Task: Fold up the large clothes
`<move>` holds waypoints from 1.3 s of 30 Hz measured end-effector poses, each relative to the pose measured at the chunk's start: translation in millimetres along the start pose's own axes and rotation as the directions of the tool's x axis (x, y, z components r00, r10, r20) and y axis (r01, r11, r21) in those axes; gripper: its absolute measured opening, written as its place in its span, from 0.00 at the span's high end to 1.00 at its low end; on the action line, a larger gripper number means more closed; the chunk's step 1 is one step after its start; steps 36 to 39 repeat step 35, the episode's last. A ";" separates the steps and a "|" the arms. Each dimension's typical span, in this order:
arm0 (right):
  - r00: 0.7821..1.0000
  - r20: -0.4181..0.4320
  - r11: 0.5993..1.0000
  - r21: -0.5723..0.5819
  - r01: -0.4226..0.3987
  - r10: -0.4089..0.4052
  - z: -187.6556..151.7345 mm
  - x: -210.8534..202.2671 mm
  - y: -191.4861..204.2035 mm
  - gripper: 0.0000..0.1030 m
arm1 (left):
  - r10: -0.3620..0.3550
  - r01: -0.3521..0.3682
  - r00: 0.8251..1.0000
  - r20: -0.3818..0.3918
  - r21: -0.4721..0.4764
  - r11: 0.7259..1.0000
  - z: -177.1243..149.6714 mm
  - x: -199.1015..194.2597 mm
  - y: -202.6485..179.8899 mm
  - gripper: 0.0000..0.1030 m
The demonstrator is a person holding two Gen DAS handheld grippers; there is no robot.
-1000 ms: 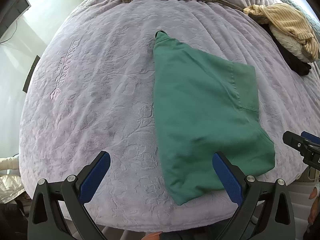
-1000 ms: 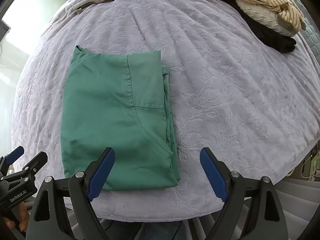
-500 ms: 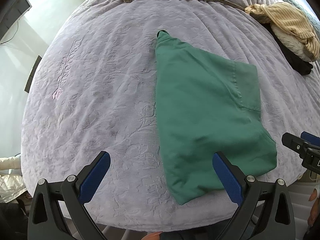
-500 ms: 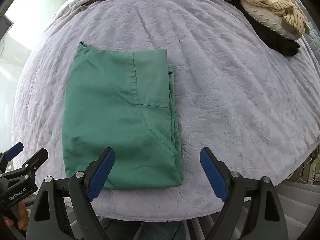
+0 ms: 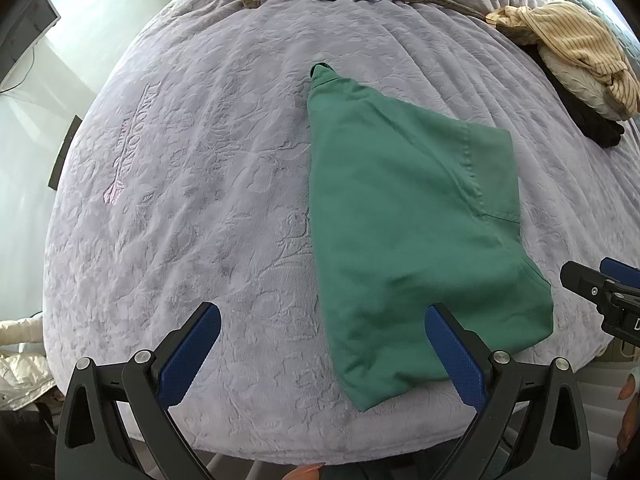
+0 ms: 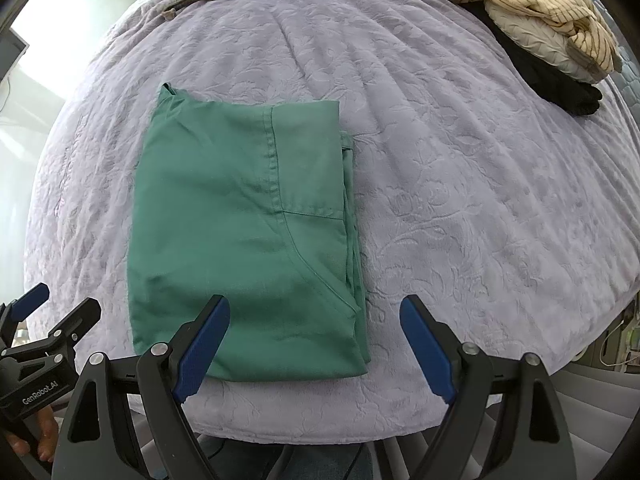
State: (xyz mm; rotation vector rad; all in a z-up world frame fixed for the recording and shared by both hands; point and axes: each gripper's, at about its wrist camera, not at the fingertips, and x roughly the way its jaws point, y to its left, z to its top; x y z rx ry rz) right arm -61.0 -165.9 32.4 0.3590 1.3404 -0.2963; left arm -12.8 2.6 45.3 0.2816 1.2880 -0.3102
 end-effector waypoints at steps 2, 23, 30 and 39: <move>1.000 0.000 1.000 0.001 0.000 0.000 0.1 0.0 0.7 0.14 | -0.001 0.001 1.000 0.000 0.002 1.000 0.2 0.0 0.3 0.01; 1.000 -0.003 1.000 -0.011 -0.004 0.004 5.8 1.4 4.8 0.14 | 0.000 0.000 1.000 0.012 0.008 1.000 4.8 1.9 0.3 0.01; 1.000 -0.005 1.000 -0.010 -0.006 0.006 6.2 2.0 5.2 0.14 | 0.000 -0.001 1.000 0.028 0.016 1.000 6.2 0.6 1.7 0.01; 1.000 -0.004 1.000 -0.012 -0.004 0.004 6.5 2.0 4.9 0.14 | -0.001 0.001 1.000 0.025 0.018 1.000 5.9 0.1 0.0 0.01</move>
